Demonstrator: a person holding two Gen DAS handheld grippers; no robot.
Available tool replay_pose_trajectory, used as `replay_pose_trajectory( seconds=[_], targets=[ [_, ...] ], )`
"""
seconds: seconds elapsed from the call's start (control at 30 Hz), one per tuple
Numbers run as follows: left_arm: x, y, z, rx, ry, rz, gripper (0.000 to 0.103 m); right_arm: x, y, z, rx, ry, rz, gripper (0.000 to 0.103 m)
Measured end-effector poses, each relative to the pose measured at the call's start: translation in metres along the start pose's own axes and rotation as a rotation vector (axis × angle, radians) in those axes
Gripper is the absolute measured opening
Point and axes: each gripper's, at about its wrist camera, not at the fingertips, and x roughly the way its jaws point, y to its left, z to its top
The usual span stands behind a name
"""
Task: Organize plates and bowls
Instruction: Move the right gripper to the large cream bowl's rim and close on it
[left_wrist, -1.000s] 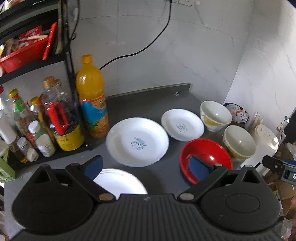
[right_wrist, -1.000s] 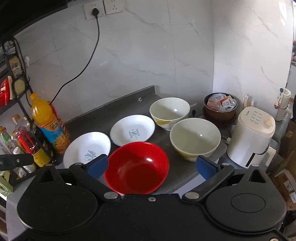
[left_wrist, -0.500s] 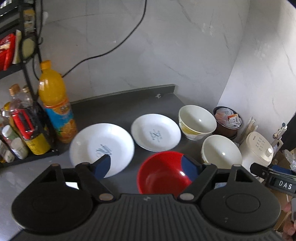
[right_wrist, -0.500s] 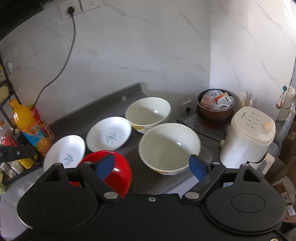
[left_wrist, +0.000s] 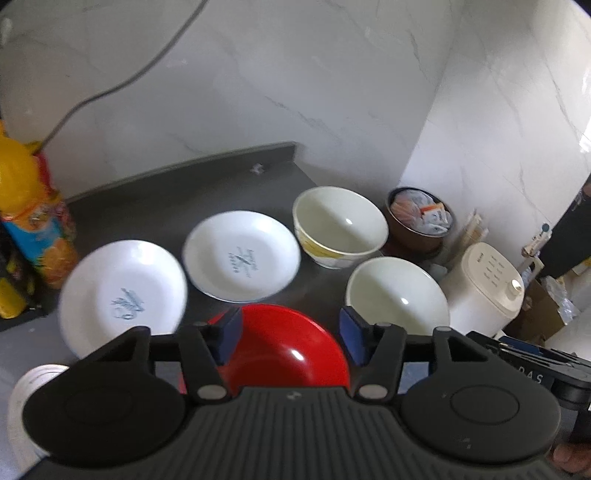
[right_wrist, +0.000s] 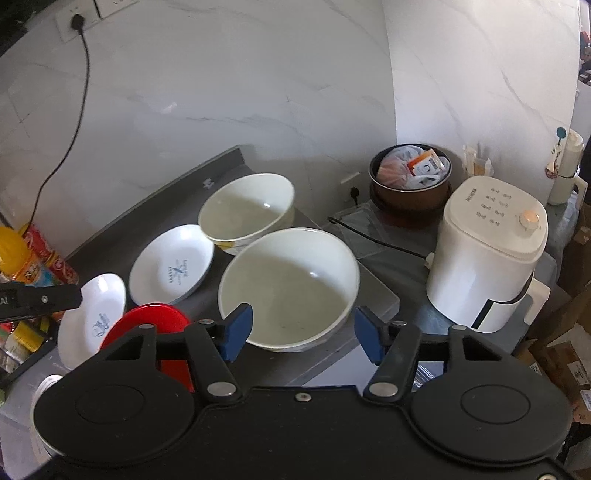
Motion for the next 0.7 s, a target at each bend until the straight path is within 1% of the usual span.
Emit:
replay_pose_trajectory(
  seconds=[0.07, 0.1, 0.17, 0.23, 0.3, 0.4, 0.53, 0.7],
  targets=[
    [0.012, -0.005, 0.001, 0.003, 0.018, -0.013, 0.051, 0.006, -0.004, 0.0, 0.004, 0.007, -0.002, 0.053],
    [0.017, -0.006, 0.002, 0.006, 0.023, -0.02, 0.05, 0.009, -0.006, 0.0, 0.007, 0.011, -0.006, 0.052],
    [0.028, -0.011, 0.003, 0.012, 0.034, -0.027, 0.047, 0.016, -0.01, 0.0, 0.023, 0.023, -0.002, 0.043],
    [0.04, -0.016, 0.006, 0.014, 0.048, -0.042, 0.04, 0.023, -0.013, 0.0, 0.034, 0.03, 0.011, 0.039],
    [0.053, -0.021, 0.009, 0.02, 0.057, -0.055, 0.035, 0.032, -0.016, 0.0, 0.034, 0.037, 0.005, 0.038],
    [0.072, -0.028, 0.014, 0.018, 0.074, -0.067, 0.033, 0.046, -0.022, 0.002, 0.058, 0.056, 0.004, 0.035],
    [0.1, -0.032, 0.017, -0.004, 0.111, -0.08, 0.026, 0.064, -0.03, 0.003, 0.069, 0.076, 0.001, 0.03],
    [0.129, -0.038, 0.015, -0.027, 0.153, -0.1, 0.022, 0.081, -0.038, 0.002, 0.092, 0.1, 0.001, 0.027]
  ],
)
